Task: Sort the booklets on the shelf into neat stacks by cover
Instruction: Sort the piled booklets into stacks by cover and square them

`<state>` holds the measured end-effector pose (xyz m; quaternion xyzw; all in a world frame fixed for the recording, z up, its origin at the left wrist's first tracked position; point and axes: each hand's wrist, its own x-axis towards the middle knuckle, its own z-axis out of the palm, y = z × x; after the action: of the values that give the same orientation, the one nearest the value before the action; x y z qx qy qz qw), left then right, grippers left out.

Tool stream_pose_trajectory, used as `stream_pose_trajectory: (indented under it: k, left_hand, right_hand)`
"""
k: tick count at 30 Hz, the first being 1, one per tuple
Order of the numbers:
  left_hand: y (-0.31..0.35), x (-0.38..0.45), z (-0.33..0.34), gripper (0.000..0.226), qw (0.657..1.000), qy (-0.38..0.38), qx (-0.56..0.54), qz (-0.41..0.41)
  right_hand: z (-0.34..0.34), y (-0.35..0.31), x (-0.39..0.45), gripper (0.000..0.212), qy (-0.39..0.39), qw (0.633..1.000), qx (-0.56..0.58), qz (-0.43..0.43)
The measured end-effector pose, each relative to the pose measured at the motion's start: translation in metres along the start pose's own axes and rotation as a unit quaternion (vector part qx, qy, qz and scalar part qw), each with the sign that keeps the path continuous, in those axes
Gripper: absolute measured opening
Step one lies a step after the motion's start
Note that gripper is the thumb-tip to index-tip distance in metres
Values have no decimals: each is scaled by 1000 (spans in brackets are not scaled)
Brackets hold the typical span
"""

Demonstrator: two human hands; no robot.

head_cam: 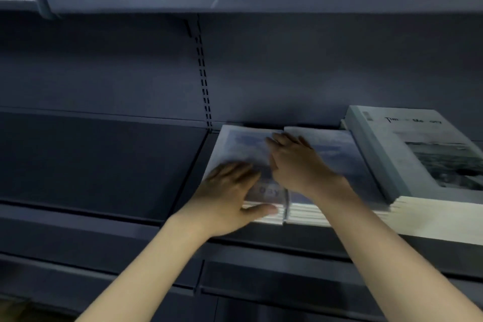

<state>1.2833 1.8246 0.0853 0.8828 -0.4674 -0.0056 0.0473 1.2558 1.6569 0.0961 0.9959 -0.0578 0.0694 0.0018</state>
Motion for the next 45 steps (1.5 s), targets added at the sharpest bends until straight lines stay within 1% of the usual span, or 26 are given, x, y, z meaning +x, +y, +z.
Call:
stream_pose_trajectory:
  k: [1, 3, 5, 7, 9, 11, 15, 21, 23, 30, 32, 35, 37, 40, 41, 43, 45]
  left_hand:
    - [-1, -2, 6, 106, 1000, -5, 15, 1]
    - [-3, -3, 17, 109, 998, 42, 51, 24]
    - [-4, -2, 27, 106, 992, 83, 92, 36]
    - [-6, 1, 37, 103, 987, 127, 87, 40]
    - [-4, 1, 40, 100, 983, 164, 75, 43]
    - [-5, 1, 43, 97, 980, 178, 73, 43]
    - [-4, 1, 45, 95, 983, 166, 78, 23]
    - [0, 0, 47, 90, 983, 164, 88, 5]
    - [0, 1, 48, 87, 982, 168, 91, 4]
    - [0, 1, 50, 81, 981, 155, 114, -2]
    - [1, 2, 50, 82, 981, 158, 116, -1]
    - [0, 2, 47, 91, 981, 160, 107, 14]
    - [-2, -1, 44, 98, 985, 144, 96, 13]
    - [-7, -10, 34, 108, 990, 115, 80, -27]
    - [-11, -12, 30, 110, 992, 94, 68, -51]
    - [-18, -17, 19, 108, 993, 40, 47, -103]
    - [-25, -21, 10, 104, 989, 19, 10, -146]
  right_hand:
    - [-1, 1, 11, 47, -2, 1000, -5, 8]
    - [1, 0, 29, 51, -10, 1000, -20, 18]
    - [8, -7, 37, 58, -37, 999, -21, 5]
    - [18, -16, 38, 59, -51, 999, -1, -15]
    - [26, -18, 37, 55, -42, 998, 36, -20]
    - [28, -14, 39, 50, -48, 997, 58, -17]
    - [26, -3, 52, 49, -64, 997, 44, -19]
    - [31, -1, 59, 49, -39, 999, 24, -3]
    - [35, -2, 57, 49, -24, 999, 32, -4]
    - [38, -1, 57, 50, -12, 999, 46, -1]
    - [37, -1, 56, 50, -8, 999, 43, -4]
    - [35, -1, 55, 49, -9, 999, 43, -4]
    - [34, -1, 54, 49, -9, 999, 39, -7]
    - [33, -1, 50, 48, -12, 999, 42, -11]
    - [32, -1, 47, 48, -15, 999, 41, -14]
    - [31, -3, 37, 48, -11, 999, 35, -22]
    - [27, -5, 22, 48, -15, 999, 22, -27]
